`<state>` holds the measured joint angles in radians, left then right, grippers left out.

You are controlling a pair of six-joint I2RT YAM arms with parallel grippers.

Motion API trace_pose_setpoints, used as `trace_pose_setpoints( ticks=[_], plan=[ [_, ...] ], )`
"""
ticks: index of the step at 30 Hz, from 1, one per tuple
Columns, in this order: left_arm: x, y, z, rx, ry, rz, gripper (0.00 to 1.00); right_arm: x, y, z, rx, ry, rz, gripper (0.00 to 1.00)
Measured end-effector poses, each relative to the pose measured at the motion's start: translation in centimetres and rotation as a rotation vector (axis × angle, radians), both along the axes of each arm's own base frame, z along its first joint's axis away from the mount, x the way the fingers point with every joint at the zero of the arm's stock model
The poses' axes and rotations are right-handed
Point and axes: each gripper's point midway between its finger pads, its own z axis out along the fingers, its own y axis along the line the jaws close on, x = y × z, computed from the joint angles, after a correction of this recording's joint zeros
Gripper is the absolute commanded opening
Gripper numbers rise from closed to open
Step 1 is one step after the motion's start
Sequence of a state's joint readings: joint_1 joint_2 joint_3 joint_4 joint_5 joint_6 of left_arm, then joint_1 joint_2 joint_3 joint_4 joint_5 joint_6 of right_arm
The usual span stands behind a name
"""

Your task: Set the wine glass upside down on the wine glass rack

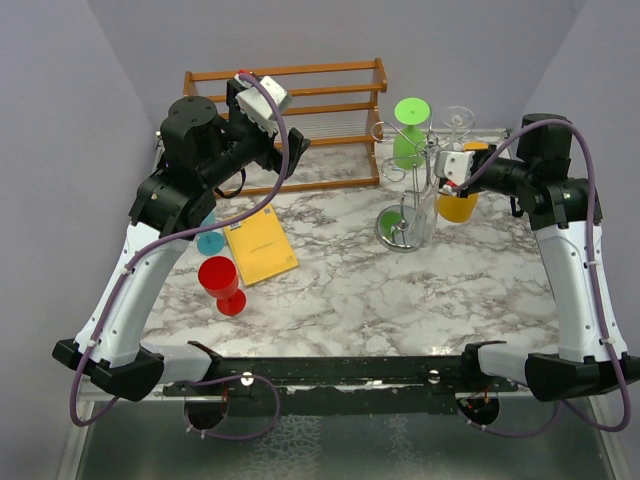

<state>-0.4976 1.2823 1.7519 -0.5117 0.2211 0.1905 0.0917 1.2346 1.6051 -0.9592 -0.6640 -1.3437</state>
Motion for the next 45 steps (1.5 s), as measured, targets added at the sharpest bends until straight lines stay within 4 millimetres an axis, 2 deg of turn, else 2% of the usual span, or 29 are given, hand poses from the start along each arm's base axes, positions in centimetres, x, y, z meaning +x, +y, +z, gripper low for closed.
trace_pose_setpoints(
  ticks=[8,13,20,32,37,45],
  plan=[
    [0.0,0.0,0.0,0.002,-0.001,-0.001,0.93,-0.7,0.5,-0.2,0.018,0.025,0.032,0.01],
    [0.0,0.0,-0.1,0.003,-0.001,-0.001,0.93,-1.2,0.6,0.3,0.023,0.018,0.037,0.01],
    [0.1,-0.1,-1.4,0.021,0.025,-0.006,0.93,-2.4,0.6,0.7,0.025,0.022,0.040,0.01],
    [0.0,-0.3,-1.4,0.022,0.027,-0.016,0.93,-4.4,0.4,1.1,0.032,0.031,0.033,0.01],
    [0.0,-0.3,-1.4,0.022,0.027,-0.020,0.93,-4.9,-0.2,1.2,0.029,0.029,0.001,0.01],
    [-0.1,-0.4,-1.5,0.023,0.028,-0.027,0.93,-4.6,-1.5,-0.1,-0.004,0.056,-0.081,0.01]
  ],
)
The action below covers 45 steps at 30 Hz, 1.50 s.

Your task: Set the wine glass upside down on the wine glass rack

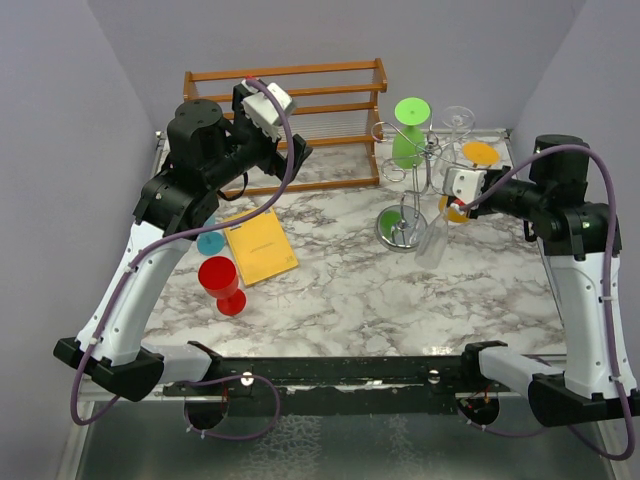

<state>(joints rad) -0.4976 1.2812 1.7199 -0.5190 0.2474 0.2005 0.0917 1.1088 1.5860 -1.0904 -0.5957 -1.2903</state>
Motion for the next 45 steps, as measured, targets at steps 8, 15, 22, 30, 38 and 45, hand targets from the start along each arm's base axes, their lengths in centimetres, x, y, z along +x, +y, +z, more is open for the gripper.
trace_pose_setpoints(
  ticks=[8,15,22,30,38,45],
  plan=[
    [-0.1,-0.1,0.0,0.000,0.000,-0.010,0.93,0.3,-0.4,-0.9,-0.012,0.017,-0.025,0.04],
    [-0.2,-0.2,0.0,-0.001,0.001,-0.017,0.93,0.8,-0.4,-1.3,-0.010,0.026,-0.028,0.09],
    [-0.3,-0.4,0.0,-0.001,0.002,-0.025,0.93,1.2,-0.4,-1.7,-0.014,0.029,-0.033,0.14],
    [-0.3,-0.4,-0.1,-0.001,0.003,-0.029,0.93,1.4,-0.9,-1.8,-0.030,0.027,-0.055,0.19],
    [-0.3,-0.4,-0.1,-0.001,0.003,-0.030,0.93,1.6,-1.5,-1.8,-0.057,0.018,-0.078,0.23],
    [-0.3,-0.5,-0.1,0.002,0.000,-0.033,0.93,1.7,-2.2,-1.8,-0.085,0.005,-0.106,0.25]
  ],
)
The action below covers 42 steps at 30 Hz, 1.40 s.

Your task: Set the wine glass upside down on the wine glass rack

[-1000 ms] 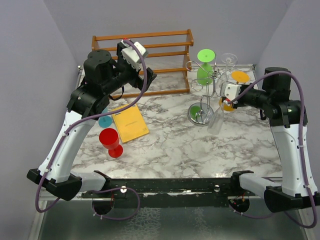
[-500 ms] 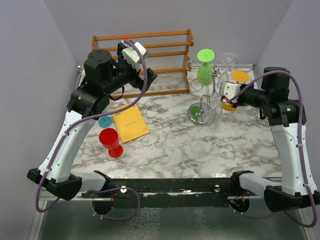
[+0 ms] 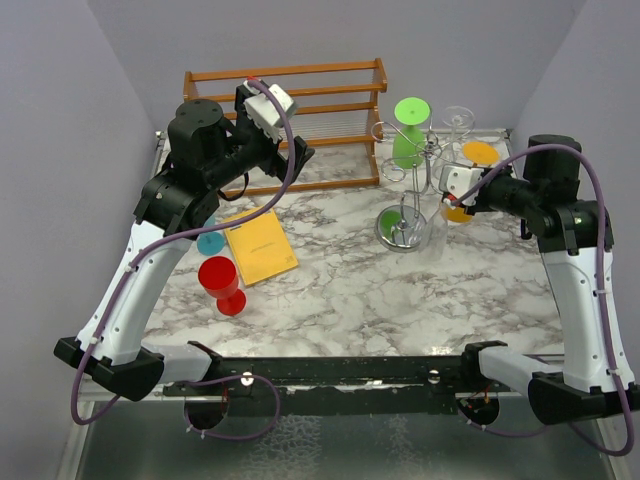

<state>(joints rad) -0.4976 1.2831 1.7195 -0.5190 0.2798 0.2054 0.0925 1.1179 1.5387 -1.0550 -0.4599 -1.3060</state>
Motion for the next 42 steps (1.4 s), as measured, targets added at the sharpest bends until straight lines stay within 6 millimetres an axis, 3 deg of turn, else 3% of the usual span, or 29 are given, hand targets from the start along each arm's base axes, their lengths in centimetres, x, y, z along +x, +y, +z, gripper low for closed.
trace_pose_setpoints(
  ticks=[19,28,32,38,42],
  plan=[
    [-0.1,0.2,-0.7,0.031,-0.008,-0.004,0.93,-0.2,-0.9,-1.0,-0.036,0.011,-0.039,0.37],
    [-0.7,0.7,-1.8,0.065,-0.010,-0.005,0.94,-0.9,-1.6,-1.2,-0.042,0.026,-0.075,0.62],
    [-0.9,1.0,-2.3,0.079,-0.010,-0.001,0.95,-1.7,-2.2,-1.2,-0.031,0.025,-0.120,0.81],
    [-1.1,2.9,-3.3,0.107,-0.008,0.056,0.96,-3.3,-2.1,-0.4,0.047,0.025,-0.159,0.93],
    [-1.1,5.0,-3.8,0.119,-0.002,0.118,0.95,-3.9,-0.6,1.9,0.169,0.011,-0.131,0.94]
  ],
)
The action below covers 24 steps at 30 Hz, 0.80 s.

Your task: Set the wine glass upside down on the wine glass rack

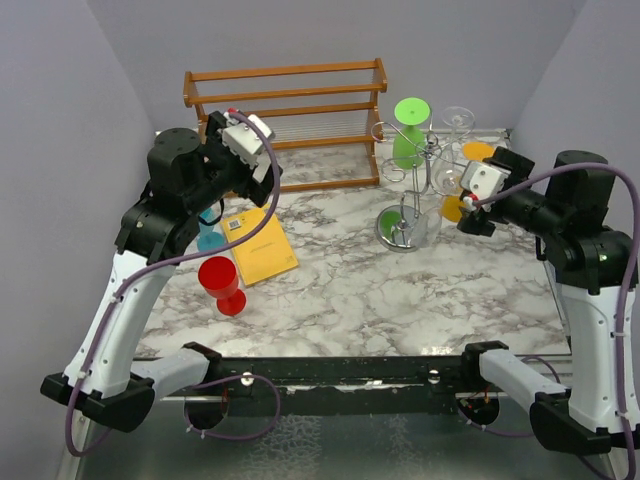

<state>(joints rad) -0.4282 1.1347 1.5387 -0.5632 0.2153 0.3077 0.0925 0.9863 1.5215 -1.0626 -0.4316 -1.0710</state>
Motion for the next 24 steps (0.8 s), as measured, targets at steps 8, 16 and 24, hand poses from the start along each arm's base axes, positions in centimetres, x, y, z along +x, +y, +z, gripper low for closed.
trace_pose_setpoints(
  ticks=[8,16,24],
  plan=[
    [-1.4,4.6,-1.5,0.034,0.036,0.098,0.95,-0.5,2.9,5.0,0.218,-0.064,0.079,0.95],
    [-0.2,8.7,-5.5,0.064,0.125,0.253,0.94,0.4,4.7,5.9,0.373,-0.007,0.111,0.98],
    [1.7,16.8,-9.0,0.109,0.179,0.574,0.95,0.3,6.7,7.5,0.456,0.035,0.212,1.00]
  ],
)
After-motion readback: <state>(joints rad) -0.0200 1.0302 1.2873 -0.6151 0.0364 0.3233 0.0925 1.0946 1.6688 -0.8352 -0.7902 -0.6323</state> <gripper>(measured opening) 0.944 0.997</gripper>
